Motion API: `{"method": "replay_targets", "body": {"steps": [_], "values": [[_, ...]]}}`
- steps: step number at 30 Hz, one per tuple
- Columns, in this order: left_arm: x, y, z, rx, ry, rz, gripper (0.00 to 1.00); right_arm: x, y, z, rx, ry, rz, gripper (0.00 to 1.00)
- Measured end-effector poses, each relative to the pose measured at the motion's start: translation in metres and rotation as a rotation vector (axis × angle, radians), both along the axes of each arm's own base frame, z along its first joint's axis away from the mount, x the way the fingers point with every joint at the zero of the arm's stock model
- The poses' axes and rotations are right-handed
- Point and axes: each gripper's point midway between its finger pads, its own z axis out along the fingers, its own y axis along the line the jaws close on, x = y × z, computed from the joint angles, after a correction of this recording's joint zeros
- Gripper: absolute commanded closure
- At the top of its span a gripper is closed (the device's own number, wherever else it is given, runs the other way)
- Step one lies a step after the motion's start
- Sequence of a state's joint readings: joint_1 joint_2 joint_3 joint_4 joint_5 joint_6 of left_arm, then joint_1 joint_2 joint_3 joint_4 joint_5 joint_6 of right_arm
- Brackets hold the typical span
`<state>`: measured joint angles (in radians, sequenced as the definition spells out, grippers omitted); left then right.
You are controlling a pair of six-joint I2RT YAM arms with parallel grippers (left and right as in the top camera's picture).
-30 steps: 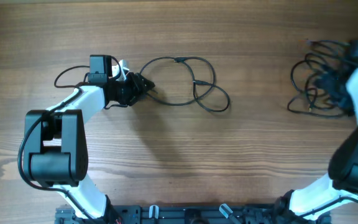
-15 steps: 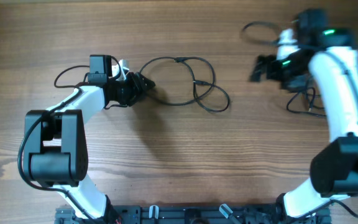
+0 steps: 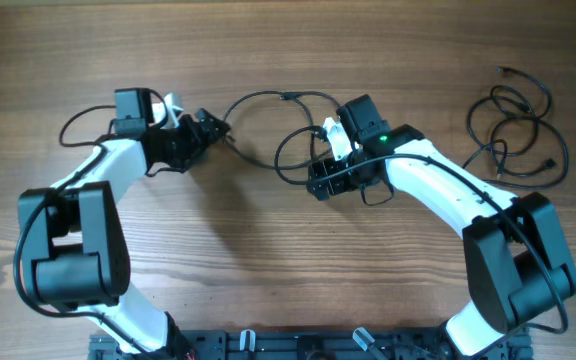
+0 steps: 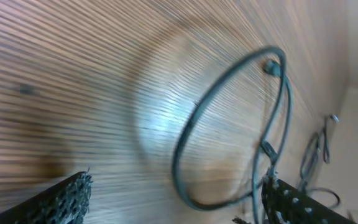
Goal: Untangle cables
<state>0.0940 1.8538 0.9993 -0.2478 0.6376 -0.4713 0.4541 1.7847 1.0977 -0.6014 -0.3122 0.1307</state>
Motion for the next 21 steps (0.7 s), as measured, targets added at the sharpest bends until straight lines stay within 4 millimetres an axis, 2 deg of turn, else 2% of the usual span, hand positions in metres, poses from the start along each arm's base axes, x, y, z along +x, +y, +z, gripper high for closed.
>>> {"method": "replay_targets", "body": {"steps": [3,5,6,7,10,11,12,13,14,15,17,19,21], "values": [[0.000,0.006,-0.003,0.024,0.006,0.018,0.11,0.018,0.008,0.005,0.032,-0.081,-0.005,0.14],[0.001,0.006,-0.003,0.027,0.007,0.019,0.11,0.023,0.010,0.007,0.041,-0.104,-0.006,0.60],[0.001,0.007,-0.003,0.030,0.007,0.021,0.11,0.024,0.010,0.005,0.041,-0.103,-0.007,0.64],[0.001,0.007,-0.003,0.031,0.007,0.021,0.11,0.023,0.010,0.002,0.038,-0.093,-0.013,0.59],[0.001,0.007,-0.004,0.033,0.007,0.022,0.11,0.014,0.005,-0.007,0.017,-0.037,-0.026,0.55],[0.001,0.007,-0.004,0.033,0.007,0.022,0.11,0.010,0.004,-0.008,0.009,-0.019,-0.028,0.60],[0.001,0.007,-0.004,0.033,0.007,0.022,0.11,0.008,0.003,-0.009,0.004,-0.011,-0.028,0.76],[0.001,0.007,-0.004,0.033,0.007,0.022,0.14,0.007,0.002,-0.010,0.003,-0.007,-0.030,0.89],[0.001,0.007,-0.004,0.033,0.006,0.022,0.20,0.007,0.002,-0.010,0.004,-0.005,-0.028,0.92],[0.002,0.007,-0.003,0.035,0.001,0.020,0.22,0.006,0.003,-0.010,0.009,0.002,-0.041,0.92],[0.005,0.005,-0.001,0.039,-0.019,0.012,0.22,0.004,0.010,-0.007,0.054,0.021,-0.041,0.85],[0.006,0.000,-0.005,0.085,-0.026,0.003,0.22,0.003,0.013,-0.006,0.074,0.035,-0.047,0.84],[0.007,-0.018,-0.009,0.158,-0.040,-0.031,0.21,0.001,0.014,-0.005,0.082,0.044,-0.051,0.82]]}}
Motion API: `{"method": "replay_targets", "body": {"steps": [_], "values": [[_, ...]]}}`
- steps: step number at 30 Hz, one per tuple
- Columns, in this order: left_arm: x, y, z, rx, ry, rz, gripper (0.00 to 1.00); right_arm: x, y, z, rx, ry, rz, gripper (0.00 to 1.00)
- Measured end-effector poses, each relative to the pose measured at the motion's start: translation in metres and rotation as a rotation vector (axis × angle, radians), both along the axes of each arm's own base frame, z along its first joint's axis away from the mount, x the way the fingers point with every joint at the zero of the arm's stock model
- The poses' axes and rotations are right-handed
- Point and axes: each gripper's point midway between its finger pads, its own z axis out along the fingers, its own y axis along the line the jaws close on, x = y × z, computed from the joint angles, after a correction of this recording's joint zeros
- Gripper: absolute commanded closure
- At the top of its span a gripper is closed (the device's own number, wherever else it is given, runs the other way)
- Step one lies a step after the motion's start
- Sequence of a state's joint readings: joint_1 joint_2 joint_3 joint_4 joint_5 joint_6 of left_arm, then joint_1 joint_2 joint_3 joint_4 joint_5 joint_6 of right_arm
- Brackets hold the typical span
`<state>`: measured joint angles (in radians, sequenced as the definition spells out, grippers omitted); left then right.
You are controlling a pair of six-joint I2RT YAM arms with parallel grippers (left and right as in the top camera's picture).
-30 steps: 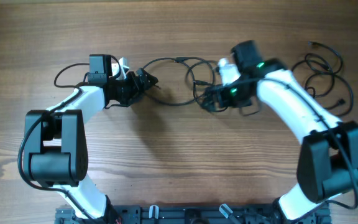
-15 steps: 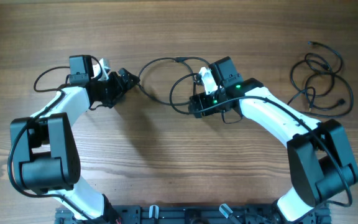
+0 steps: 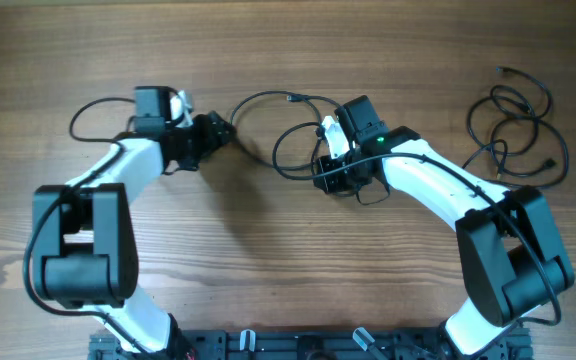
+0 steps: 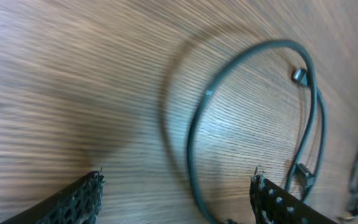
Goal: Untangle cables
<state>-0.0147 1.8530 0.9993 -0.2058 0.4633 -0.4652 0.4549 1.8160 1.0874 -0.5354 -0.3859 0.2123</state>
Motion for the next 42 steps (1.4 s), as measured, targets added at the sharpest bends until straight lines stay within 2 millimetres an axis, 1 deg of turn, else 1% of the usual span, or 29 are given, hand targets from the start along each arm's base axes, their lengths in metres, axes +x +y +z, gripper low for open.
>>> {"method": "replay_targets", "body": {"steps": [3,4,5,6,7,8,9,10,13,16,19,20,21,23,24,25,26,28,30,33,34,35,37,40,42], "values": [[0.005,-0.016,-0.003,0.112,-0.045,-0.022,0.22,-0.001,0.001,0.000,0.006,0.011,-0.009,0.82],[0.010,-0.020,-0.002,0.156,-0.078,-0.020,0.26,-0.001,0.001,-0.001,0.006,0.015,-0.015,0.81],[0.018,-0.024,0.001,0.189,-0.122,-0.016,0.45,-0.001,0.001,-0.002,0.006,0.020,-0.020,0.82],[0.023,-0.027,0.004,0.209,-0.154,-0.014,0.71,-0.001,0.001,-0.003,0.006,0.023,-0.022,0.82],[0.028,-0.028,0.006,0.228,-0.182,-0.008,0.78,-0.002,0.001,-0.003,0.007,0.028,-0.023,0.80],[0.028,-0.028,0.002,0.234,-0.174,-0.006,0.78,-0.002,0.001,-0.004,0.006,0.033,-0.027,0.79],[0.026,-0.027,-0.007,0.247,-0.155,-0.006,0.79,-0.004,0.000,-0.004,0.005,0.043,-0.034,0.75],[0.023,-0.026,-0.020,0.254,-0.117,0.003,0.83,-0.008,-0.001,-0.005,0.000,0.066,-0.046,0.74],[0.016,-0.023,-0.024,0.258,-0.055,0.018,0.90,-0.018,-0.005,-0.008,-0.016,0.128,-0.085,0.69],[0.004,-0.028,-0.026,0.229,0.012,-0.003,0.94,-0.021,-0.007,-0.009,-0.021,0.159,-0.112,0.69],[-0.014,-0.044,-0.027,0.142,0.086,-0.056,0.96,-0.024,-0.005,-0.013,-0.006,0.189,-0.169,0.69],[-0.020,-0.048,-0.028,0.115,0.114,-0.074,0.96,-0.026,0.000,-0.017,0.030,0.198,-0.187,0.73],[-0.029,-0.052,-0.028,0.091,0.151,-0.089,0.96,-0.027,0.008,-0.018,0.088,0.202,-0.182,0.74],[-0.044,-0.055,-0.029,0.068,0.216,-0.106,0.96,-0.024,0.028,-0.010,0.225,0.194,-0.153,0.75],[-0.052,-0.056,-0.029,0.058,0.252,-0.113,0.96,-0.024,0.036,-0.004,0.279,0.201,-0.143,0.75],[-0.063,-0.057,-0.030,0.046,0.296,-0.121,0.96,-0.018,0.045,0.005,0.343,0.192,-0.140,0.75],[-0.069,-0.057,-0.030,0.043,0.327,-0.123,0.96,-0.016,0.050,0.009,0.373,0.190,-0.140,0.74],[-0.087,-0.057,-0.030,0.036,0.401,-0.136,0.96,-0.004,0.059,0.020,0.438,0.152,-0.145,0.72],[-0.096,-0.058,-0.030,0.035,0.424,-0.170,0.96,0.006,0.064,0.028,0.479,0.132,-0.175,0.66],[-0.104,-0.064,-0.030,0.056,0.410,-0.252,0.96,0.013,0.062,0.027,0.466,0.126,-0.227,0.66],[-0.106,-0.069,-0.030,0.066,0.398,-0.291,0.96,0.016,0.060,0.025,0.453,0.118,-0.246,0.62],[-0.111,-0.076,-0.030,0.075,0.385,-0.337,0.96,0.019,0.058,0.023,0.441,0.110,-0.264,0.61],[-0.115,-0.089,-0.030,0.086,0.360,-0.397,0.96,0.023,0.055,0.020,0.420,0.096,-0.291,0.56],[-0.118,-0.105,-0.030,0.094,0.325,-0.456,0.94,0.022,0.057,0.016,0.386,0.073,-0.300,0.54],[-0.120,-0.112,-0.030,0.098,0.313,-0.478,0.94,0.016,0.061,0.010,0.346,0.064,-0.297,0.53]]}}
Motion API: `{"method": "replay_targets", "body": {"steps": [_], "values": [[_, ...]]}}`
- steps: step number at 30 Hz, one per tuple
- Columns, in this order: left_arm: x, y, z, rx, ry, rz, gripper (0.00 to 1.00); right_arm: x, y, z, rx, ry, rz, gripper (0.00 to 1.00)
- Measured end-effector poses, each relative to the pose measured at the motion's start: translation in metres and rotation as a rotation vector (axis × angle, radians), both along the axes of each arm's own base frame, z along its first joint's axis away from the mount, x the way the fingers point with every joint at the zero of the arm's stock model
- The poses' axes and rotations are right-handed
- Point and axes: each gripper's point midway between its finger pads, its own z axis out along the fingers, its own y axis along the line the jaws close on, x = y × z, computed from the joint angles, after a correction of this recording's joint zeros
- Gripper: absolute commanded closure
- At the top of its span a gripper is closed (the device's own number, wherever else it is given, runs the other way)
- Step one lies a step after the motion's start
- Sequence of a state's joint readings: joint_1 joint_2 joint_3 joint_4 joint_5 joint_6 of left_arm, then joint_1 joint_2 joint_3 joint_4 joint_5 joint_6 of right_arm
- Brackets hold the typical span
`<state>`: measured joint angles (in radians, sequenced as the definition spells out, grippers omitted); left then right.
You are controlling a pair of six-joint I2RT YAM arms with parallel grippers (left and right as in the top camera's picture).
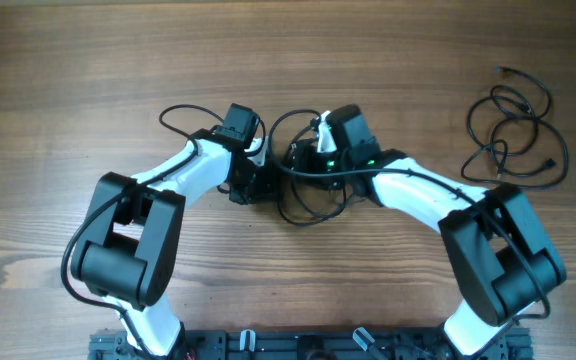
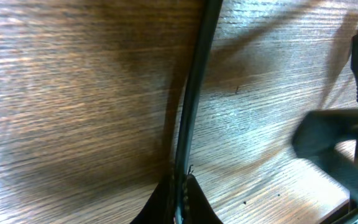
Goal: Untangle cables
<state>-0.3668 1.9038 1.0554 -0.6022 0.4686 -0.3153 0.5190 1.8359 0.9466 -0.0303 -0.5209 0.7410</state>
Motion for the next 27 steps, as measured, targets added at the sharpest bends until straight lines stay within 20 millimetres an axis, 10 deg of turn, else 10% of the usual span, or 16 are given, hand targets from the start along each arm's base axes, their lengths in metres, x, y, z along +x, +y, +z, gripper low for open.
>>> {"method": "replay_targets", "body": {"steps": [4,5,7,18,22,27], "values": [[-0.002,-0.001,0.000,0.003,0.004,-0.006,0.87,-0.005,0.003,-0.030,-0.118,-0.004,-0.020,0.54],[-0.003,0.000,0.000,0.005,0.007,-0.007,0.54,-0.004,0.004,-0.030,-0.125,-0.011,-0.026,0.54],[-0.010,0.000,0.001,0.002,0.031,-0.027,0.30,0.000,0.003,-0.031,-0.138,-0.024,-0.044,0.54],[-0.024,0.020,0.032,0.026,-0.061,-0.143,0.20,0.009,0.000,-0.029,-0.170,-0.063,-0.059,0.51],[0.027,0.094,0.099,0.090,-0.284,0.202,0.08,0.002,0.004,-0.029,-0.175,-0.041,-0.004,0.35],[0.057,0.211,0.104,0.178,-0.305,0.643,0.00,-0.001,0.010,-0.026,-0.155,-0.049,0.042,0.49]]}}
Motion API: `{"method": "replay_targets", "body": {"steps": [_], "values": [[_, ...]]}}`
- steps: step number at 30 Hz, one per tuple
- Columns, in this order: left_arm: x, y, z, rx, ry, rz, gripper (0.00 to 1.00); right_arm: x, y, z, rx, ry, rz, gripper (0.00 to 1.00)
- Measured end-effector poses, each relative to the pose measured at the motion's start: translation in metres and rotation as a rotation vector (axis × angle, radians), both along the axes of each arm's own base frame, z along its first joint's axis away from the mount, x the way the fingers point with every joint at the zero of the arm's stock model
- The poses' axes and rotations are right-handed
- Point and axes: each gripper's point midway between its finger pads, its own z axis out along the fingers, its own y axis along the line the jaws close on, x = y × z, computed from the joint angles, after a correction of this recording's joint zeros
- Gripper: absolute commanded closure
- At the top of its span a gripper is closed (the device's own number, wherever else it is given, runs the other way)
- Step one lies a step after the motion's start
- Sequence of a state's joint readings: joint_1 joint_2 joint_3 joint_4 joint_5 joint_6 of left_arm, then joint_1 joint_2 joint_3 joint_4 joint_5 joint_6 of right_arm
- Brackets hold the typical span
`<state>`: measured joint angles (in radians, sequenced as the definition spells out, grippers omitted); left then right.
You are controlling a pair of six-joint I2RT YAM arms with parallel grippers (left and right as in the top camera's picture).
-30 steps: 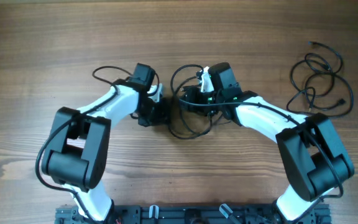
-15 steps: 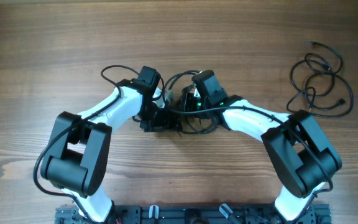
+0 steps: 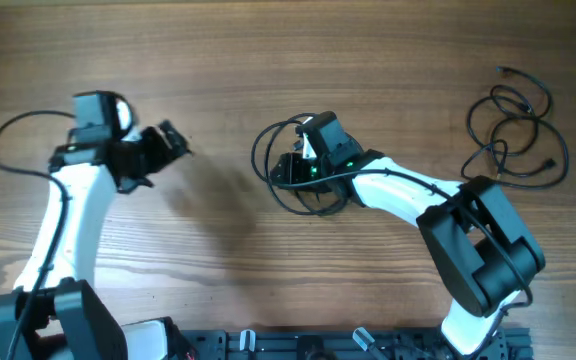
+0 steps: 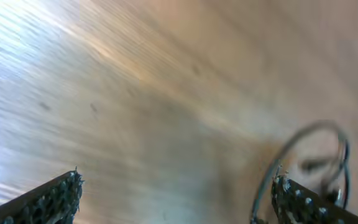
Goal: Untangle cables
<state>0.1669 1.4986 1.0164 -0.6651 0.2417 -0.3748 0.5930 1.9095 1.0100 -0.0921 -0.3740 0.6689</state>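
Note:
A black cable (image 3: 268,178) lies in loose loops at the table's middle. My right gripper (image 3: 290,170) sits in among those loops, apparently shut on the cable, though its fingertips are hard to make out from overhead. My left gripper (image 3: 163,157) hangs well to the left of the loops, open, with nothing between its fingers. The left wrist view is blurred: the two fingers (image 4: 53,198) stand wide apart over bare wood, and part of the cable loop (image 4: 328,134) shows at the far right.
A second bundle of thin black cable (image 3: 516,118) lies at the back right of the wooden table (image 3: 268,60). The left arm's own wiring (image 3: 8,130) loops out at the far left.
My left gripper was shut on the cable beside the right gripper at the middle. It is now open and far to the left. The cable lies gathered round the right gripper.
At first the cable stretched between both grippers, the left one open at the table's left. The left gripper then stood closer in, still open. Later it was shut on the cable right beside the right gripper. Now it has let go and stands far left.

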Motion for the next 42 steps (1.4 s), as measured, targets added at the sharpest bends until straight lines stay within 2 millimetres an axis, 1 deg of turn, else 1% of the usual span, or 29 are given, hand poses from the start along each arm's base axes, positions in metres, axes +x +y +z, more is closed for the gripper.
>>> {"method": "replay_targets", "body": {"steps": [1,2,3,4,6,7,10,13,15,17,19,20,22,26,29,33,34,35,37,38,39,42], "values": [[0.003,0.011,0.000,0.002,-0.009,0.038,0.00,-0.001,0.001,0.000,0.003,0.002,0.003,0.67],[0.011,0.020,0.001,0.002,-0.039,0.078,0.00,-0.003,0.000,-0.001,0.002,0.010,0.012,0.69],[0.014,0.025,0.002,-0.001,-0.050,0.100,0.00,-0.004,0.000,-0.002,-0.001,0.008,0.020,0.66],[0.016,0.026,0.003,0.000,-0.057,0.110,0.00,-0.008,-0.002,-0.006,-0.015,0.028,0.024,0.64],[0.017,0.026,0.003,-0.004,-0.058,0.119,0.00,-0.010,-0.004,-0.007,-0.028,0.028,0.046,0.63],[0.017,0.027,0.001,-0.008,-0.057,0.132,0.00,-0.016,-0.009,-0.007,-0.069,0.051,0.069,0.63],[0.020,0.028,-0.001,-0.008,-0.070,0.142,0.00,-0.024,-0.019,-0.004,-0.159,0.080,0.112,0.61],[0.020,0.028,-0.001,-0.010,-0.068,0.149,0.00,-0.020,-0.008,0.006,-0.233,-0.013,0.165,0.60],[0.020,0.028,-0.001,-0.010,-0.070,0.149,0.00,-0.030,0.002,0.004,-0.298,-0.068,0.218,0.60],[0.020,0.028,-0.002,-0.010,-0.067,0.149,0.00,-0.041,0.014,0.002,-0.399,-0.167,0.279,0.62],[0.020,0.028,-0.002,-0.010,-0.067,0.149,0.00,-0.040,0.017,0.003,-0.443,-0.228,0.295,0.64],[0.020,0.028,-0.002,-0.010,-0.067,0.149,0.00,-0.037,0.023,0.006,-0.446,-0.273,0.309,0.64],[0.020,0.028,-0.002,-0.010,-0.067,0.149,0.00,-0.039,0.033,0.010,-0.457,-0.334,0.350,0.65],[0.020,0.028,-0.002,-0.010,-0.067,0.149,0.00,-0.041,0.035,0.010,-0.473,-0.356,0.376,0.65],[0.020,0.028,-0.002,-0.010,-0.067,0.149,0.01,-0.044,0.040,0.010,-0.443,-0.346,0.390,0.65],[0.020,0.028,-0.002,-0.010,-0.067,0.150,0.00,-0.049,0.044,-0.003,-0.428,-0.314,0.413,0.66],[0.020,0.028,-0.002,-0.011,-0.067,0.149,0.00,-0.050,0.044,-0.008,-0.432,-0.306,0.417,0.68],[0.020,0.028,-0.002,-0.010,-0.067,0.150,0.00,-0.048,0.046,-0.011,-0.430,-0.310,0.419,0.76],[0.020,0.028,-0.002,-0.010,-0.066,0.150,0.00,-0.046,0.049,-0.012,-0.427,-0.321,0.425,0.85],[0.020,0.028,-0.002,-0.011,-0.066,0.149,0.00,-0.046,0.050,-0.013,-0.428,-0.323,0.428,0.93],[0.020,0.028,-0.002,-0.011,-0.066,0.149,0.00,-0.046,0.050,-0.013,-0.429,-0.323,0.429,0.95],[0.020,0.028,-0.003,-0.011,-0.066,0.148,0.00,-0.046,0.050,-0.013,-0.429,-0.323,0.429,0.96]]}}
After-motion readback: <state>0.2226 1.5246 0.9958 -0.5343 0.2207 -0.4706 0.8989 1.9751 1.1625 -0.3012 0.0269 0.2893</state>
